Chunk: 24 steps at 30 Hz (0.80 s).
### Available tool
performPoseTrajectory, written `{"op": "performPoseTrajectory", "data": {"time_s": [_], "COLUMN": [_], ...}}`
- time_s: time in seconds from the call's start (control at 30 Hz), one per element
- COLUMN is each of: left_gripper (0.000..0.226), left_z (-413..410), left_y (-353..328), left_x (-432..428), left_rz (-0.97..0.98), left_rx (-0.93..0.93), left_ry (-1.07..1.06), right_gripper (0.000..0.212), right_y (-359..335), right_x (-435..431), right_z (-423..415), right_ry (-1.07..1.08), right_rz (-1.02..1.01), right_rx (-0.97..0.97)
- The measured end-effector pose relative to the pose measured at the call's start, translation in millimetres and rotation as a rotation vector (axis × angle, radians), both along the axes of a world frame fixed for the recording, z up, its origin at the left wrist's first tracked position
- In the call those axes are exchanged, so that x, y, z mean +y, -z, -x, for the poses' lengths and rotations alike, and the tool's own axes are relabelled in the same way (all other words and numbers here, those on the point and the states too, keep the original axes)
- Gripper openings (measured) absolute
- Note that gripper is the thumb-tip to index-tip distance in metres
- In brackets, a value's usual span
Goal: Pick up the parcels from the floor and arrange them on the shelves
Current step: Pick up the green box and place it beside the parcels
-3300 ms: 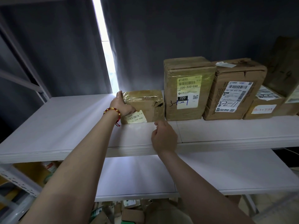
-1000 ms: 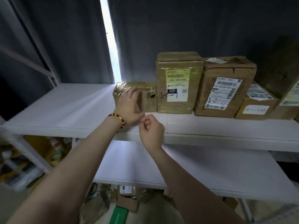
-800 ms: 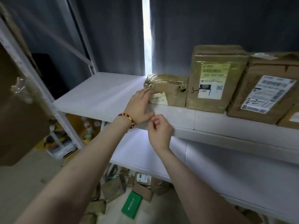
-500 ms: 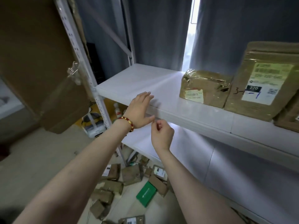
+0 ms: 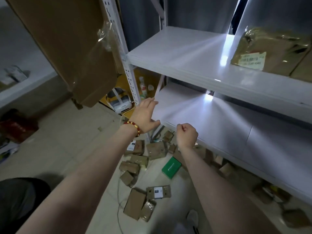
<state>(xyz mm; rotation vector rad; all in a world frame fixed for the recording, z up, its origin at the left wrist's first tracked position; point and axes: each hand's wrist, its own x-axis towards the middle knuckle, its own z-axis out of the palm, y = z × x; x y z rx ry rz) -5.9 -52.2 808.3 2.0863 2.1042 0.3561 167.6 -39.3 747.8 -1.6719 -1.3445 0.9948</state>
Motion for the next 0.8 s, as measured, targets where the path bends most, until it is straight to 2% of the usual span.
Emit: {"op": "performPoseTrajectory", "data": {"time_s": [0.17, 0.37, 0.57, 0.67, 0.8], "left_gripper": [0.076, 0.076, 0.073, 0.069, 0.068], "left_z": [10.4, 8.0, 13.0, 20.7, 33.8], "left_y": [30.3, 83.6, 156.0, 196.9, 258.6], "left_x": [-16.2, -21.6, -17.6, -13.4, -16.8], "left_rz": [0.039, 0.104, 0.195, 0.218, 0.253], "left_rx": [-0.002, -0.033, -0.067, -0.085, -0.098], "left_ry": [0.035, 0.056, -0.040, -0.108, -0.212], "right_gripper": [0.031, 0.032, 0.032, 0.020, 0.017], "right_y": [27.3, 72.3, 152.1, 181.1, 233.3], "right_x": [-18.7, -24.3, -5.4, 1.8, 15.1], "right_z": [3.8, -11.7, 2.2, 16.9, 30.4], "right_ry": [0.013, 0.015, -0.107, -0.159, -0.229], "right_rz": [0.075, 0.186, 0.427, 0.428, 0.429], "right_rx": [-0.009, -0.089, 0.036, 0.077, 0.075]}}
